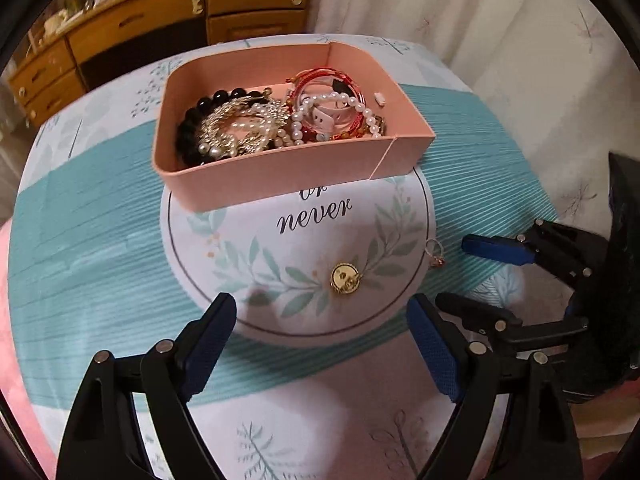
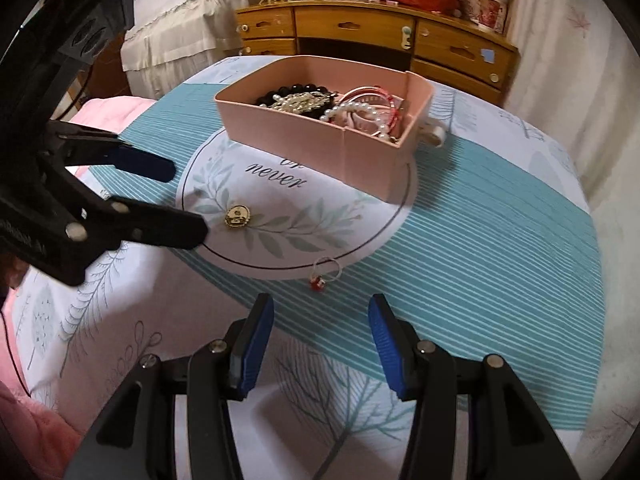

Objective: Organize jewelry
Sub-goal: 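Grasp gold coin charm with left tool while right tool grasps red earring, then carry coin charm into pink box with left tool while right tool drops earring in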

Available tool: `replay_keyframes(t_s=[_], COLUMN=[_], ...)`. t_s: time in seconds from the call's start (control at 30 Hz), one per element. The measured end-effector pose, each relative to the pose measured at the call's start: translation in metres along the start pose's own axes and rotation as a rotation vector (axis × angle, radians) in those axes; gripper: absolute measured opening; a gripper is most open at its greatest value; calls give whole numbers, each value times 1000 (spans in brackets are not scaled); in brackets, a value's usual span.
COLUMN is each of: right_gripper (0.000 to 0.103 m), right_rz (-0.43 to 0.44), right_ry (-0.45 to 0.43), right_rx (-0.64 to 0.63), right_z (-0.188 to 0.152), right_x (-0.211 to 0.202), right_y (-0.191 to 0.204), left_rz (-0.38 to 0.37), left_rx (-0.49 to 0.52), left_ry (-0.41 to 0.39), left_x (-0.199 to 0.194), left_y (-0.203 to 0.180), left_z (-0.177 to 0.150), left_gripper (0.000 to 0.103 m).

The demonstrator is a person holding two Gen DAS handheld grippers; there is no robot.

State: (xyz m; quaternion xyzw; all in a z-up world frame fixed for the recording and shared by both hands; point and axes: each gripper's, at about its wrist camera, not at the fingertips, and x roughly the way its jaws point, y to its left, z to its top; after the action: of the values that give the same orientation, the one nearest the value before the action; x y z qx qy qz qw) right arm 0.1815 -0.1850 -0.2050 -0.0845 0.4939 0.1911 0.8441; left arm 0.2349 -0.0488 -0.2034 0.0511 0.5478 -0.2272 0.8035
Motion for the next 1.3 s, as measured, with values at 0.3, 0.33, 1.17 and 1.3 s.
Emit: replay_keyframes(t_s=[0.3,0.33,1.17,1.3], right_gripper=[28,22,7,7], right_rz=[-24,-29,37,33], right_ry=[-56,-59,-96,-159], right_rx=[20,13,74,111], right_z=[9,10,43,69], right_x=[6,7,-15,-30], right_y=[-3,-3,-10,-11], left_rz=[82,94,94,107], left_rx=[68,83,27,11], left_ry=[-38,-44,-91,-113], left_x=[17,17,-35,-52], left_y=[-18,-20,-7,5], left_z=[3,3,34,53], left_gripper=[44,43,17,17])
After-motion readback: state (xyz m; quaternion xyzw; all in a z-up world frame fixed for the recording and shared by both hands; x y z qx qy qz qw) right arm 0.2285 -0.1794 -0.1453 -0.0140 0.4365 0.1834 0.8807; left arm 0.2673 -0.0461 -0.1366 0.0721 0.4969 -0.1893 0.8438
